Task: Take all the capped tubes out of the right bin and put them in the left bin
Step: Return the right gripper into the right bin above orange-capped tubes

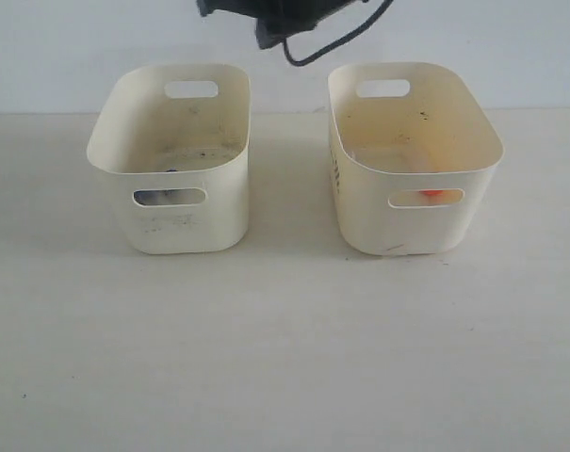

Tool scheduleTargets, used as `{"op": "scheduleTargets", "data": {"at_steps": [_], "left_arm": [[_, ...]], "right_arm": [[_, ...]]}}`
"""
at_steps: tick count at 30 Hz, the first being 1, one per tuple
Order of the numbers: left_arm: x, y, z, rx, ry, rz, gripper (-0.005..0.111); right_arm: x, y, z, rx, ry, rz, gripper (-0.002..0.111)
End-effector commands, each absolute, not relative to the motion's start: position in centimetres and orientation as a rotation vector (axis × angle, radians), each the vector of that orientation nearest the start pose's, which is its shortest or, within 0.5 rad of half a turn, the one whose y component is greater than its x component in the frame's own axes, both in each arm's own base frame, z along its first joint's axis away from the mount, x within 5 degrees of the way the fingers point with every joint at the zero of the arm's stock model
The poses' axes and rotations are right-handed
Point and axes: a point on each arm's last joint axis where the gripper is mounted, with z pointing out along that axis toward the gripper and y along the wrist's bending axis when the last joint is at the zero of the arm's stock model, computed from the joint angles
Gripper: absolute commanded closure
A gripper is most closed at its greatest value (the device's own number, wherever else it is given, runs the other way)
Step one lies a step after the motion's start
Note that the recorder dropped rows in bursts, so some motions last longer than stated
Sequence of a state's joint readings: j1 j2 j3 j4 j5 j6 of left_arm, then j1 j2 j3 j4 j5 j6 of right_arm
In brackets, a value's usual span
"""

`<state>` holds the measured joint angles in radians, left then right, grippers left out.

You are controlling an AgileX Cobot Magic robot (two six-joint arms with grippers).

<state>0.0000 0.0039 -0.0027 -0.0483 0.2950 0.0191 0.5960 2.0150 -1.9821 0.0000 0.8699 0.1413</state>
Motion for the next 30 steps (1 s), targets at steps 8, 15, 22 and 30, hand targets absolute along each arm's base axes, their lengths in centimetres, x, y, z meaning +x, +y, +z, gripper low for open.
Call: {"op": "scheduleTargets", "data": {"at_steps": [8, 15, 22, 30], "left_arm": [[5.4, -0.2, 18.6, -0.018, 1.779, -0.045, 0.103], [5.4, -0.2, 18.6, -0.018, 1.779, -0.045, 0.103], [5.4, -0.2, 18.6, -0.018, 1.779, -0.045, 0.103], [5.4, -0.2, 18.6, -0.018, 1.779, -0.045, 0.103]], "right_arm": [[43.7, 17.3, 29.3, -0.231, 2.608, 0.270, 0.108], [44.9, 17.5, 24.7, -0.234, 2.723, 0.233, 0.108], [45.6, 15.0, 23.5, -0.117, 2.810, 0.303, 0.108], [46.2, 14.1, 23.5, -0.106, 2.771, 0.276, 0.108]]}}
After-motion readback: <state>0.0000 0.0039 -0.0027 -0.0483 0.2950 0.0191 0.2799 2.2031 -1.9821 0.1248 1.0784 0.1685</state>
